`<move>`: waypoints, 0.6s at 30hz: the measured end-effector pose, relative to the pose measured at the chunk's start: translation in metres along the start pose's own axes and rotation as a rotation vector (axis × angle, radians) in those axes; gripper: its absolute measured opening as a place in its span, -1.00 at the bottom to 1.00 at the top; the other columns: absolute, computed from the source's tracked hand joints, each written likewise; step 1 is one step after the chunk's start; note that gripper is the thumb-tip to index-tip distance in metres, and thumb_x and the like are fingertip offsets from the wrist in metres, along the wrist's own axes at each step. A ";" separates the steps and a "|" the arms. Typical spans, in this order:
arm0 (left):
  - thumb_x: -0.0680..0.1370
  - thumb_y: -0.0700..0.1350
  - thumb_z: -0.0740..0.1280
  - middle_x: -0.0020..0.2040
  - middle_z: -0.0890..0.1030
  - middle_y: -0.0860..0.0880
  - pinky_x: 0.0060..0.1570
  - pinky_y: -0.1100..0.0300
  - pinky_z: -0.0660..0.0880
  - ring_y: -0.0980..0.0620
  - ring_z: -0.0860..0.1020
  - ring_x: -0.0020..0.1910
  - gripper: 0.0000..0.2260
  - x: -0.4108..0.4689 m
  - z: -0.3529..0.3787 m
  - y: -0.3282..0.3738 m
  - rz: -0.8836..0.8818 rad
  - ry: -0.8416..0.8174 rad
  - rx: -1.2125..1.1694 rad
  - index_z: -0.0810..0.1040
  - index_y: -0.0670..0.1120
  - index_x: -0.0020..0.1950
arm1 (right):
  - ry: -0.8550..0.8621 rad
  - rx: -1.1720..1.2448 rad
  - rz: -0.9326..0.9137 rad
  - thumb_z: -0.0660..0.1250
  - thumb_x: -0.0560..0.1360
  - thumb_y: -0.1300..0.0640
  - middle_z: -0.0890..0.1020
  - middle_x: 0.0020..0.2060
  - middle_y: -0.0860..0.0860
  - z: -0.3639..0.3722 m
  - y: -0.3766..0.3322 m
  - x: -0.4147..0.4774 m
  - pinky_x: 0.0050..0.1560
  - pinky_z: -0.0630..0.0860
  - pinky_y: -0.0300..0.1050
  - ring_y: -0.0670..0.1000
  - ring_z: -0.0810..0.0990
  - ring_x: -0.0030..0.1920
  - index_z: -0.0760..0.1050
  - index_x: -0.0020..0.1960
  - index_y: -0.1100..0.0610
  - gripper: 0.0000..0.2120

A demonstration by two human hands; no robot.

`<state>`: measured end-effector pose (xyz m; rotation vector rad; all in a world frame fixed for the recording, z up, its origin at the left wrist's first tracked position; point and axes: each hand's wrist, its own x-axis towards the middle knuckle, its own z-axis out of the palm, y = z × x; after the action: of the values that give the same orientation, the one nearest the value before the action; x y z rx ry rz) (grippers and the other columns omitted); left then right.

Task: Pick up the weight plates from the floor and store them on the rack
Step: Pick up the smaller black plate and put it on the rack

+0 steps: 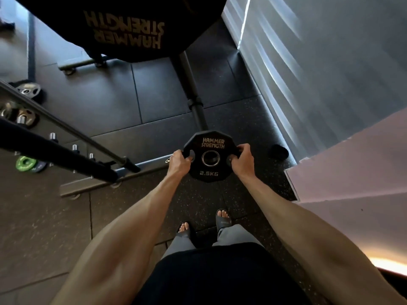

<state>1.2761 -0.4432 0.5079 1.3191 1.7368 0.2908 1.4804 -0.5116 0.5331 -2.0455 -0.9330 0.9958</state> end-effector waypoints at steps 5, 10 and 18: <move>0.56 -0.11 0.38 0.13 0.62 -0.19 0.11 -0.02 0.56 -0.14 0.58 0.13 -0.70 -0.005 0.005 0.000 0.040 0.061 0.014 0.51 -0.21 0.24 | -0.076 -0.030 -0.124 0.31 0.55 0.31 0.54 -0.01 -0.03 -0.004 0.007 0.018 -0.07 0.45 -0.29 -0.06 0.55 0.02 0.33 0.18 0.15 -0.73; 0.54 -0.12 0.42 0.08 0.66 -0.16 0.07 -0.03 0.59 -0.10 0.62 0.08 -0.72 -0.012 0.007 -0.006 0.132 0.113 0.042 0.55 -0.20 0.20 | -0.108 -0.054 -0.246 0.33 0.56 0.28 0.53 -0.09 -0.15 -0.009 0.017 0.025 -0.22 0.40 -0.58 -0.25 0.51 -0.09 0.32 0.12 0.10 -0.76; 0.47 -0.11 0.51 0.04 0.69 -0.10 0.07 0.02 0.60 -0.04 0.65 0.03 -0.73 -0.014 0.005 -0.008 0.172 0.186 0.109 0.63 -0.14 0.13 | -0.147 -0.117 -0.364 0.35 0.55 0.29 0.59 0.00 -0.03 -0.012 0.028 0.039 -0.20 0.45 -0.58 -0.11 0.58 0.01 0.33 0.13 0.12 -0.75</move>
<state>1.2754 -0.4602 0.5070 1.5660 1.8169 0.4334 1.5170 -0.4968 0.5029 -1.8202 -1.4117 0.9163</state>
